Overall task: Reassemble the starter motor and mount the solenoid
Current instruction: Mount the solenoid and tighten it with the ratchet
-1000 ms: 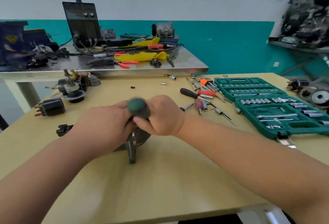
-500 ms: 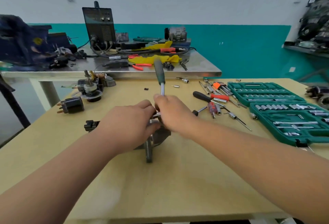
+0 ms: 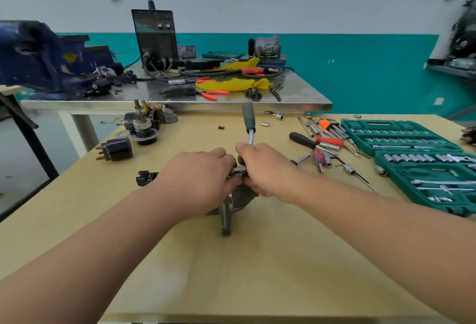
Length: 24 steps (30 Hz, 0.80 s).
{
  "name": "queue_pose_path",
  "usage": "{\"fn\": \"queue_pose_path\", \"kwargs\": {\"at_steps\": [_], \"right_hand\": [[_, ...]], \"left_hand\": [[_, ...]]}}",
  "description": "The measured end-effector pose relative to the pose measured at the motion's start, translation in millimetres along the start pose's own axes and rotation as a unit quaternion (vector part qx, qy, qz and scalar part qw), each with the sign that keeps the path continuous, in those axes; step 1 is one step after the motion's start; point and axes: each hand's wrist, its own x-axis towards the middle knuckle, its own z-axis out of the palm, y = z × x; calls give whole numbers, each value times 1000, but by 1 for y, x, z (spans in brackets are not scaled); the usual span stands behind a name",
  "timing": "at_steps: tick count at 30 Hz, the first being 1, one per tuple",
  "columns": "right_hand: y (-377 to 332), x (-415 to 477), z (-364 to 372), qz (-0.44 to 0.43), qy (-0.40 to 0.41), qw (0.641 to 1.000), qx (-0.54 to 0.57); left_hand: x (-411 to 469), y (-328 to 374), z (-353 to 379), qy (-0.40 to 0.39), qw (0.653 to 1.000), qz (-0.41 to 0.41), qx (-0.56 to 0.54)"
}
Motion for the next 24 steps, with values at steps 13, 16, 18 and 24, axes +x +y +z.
{"fn": "queue_pose_path", "kwargs": {"at_steps": [13,16,18,24], "right_hand": [[4,-11,1,-222,84,971,-35],[7,-12,0,-304,101,945,-69],[9,-12,3,-334,104,935,-53],[6,-11,20,-300,63,951,51]], "left_hand": [[0,-3,1,22,998,-36,-54],[-9,-6,1,40,993,-31,-105],[-18,-15,-2,27,989,-42,-138],[-31,-26,2,-7,994,-106,3]]}}
